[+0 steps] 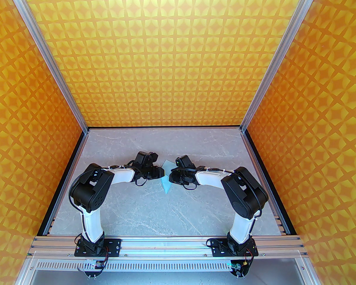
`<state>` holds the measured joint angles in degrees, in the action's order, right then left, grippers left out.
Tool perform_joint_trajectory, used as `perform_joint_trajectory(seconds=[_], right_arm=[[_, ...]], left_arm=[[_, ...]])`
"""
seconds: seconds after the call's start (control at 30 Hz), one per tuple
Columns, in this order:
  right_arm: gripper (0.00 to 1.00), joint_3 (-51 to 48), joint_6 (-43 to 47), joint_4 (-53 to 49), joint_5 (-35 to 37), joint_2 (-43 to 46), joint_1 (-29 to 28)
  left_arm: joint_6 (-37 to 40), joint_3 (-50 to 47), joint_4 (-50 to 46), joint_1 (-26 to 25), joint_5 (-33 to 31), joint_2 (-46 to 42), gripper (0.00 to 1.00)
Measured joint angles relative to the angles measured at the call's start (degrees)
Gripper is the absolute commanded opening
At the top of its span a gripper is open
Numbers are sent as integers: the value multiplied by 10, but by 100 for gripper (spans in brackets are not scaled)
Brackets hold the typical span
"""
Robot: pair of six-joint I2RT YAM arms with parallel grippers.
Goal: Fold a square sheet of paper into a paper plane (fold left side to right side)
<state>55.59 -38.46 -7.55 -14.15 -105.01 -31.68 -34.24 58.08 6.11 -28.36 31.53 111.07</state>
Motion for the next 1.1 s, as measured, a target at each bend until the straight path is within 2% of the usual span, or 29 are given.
perform_joint_trajectory(seconds=[0.13,0.27,0.37,0.63,0.87,1.1], right_arm=[[27,-7,4,12,-19,2,7],[29,-19,12,18,-22,13,7],[29,-33,19,13,-24,36,9],[30,-70,32,32,-40,96,10],[30,-125,1,97,-59,83,-2],[28,-136,-27,147,-64,64,-19]], left_arm=[[-7,0,17,-2,16,9,15],[-24,-10,38,-6,19,8,10],[-48,-40,49,-10,6,-8,10],[-136,-112,44,-50,-96,-103,7],[-170,-111,12,-82,-175,-114,9],[-170,-95,-27,-88,-209,-114,9]])
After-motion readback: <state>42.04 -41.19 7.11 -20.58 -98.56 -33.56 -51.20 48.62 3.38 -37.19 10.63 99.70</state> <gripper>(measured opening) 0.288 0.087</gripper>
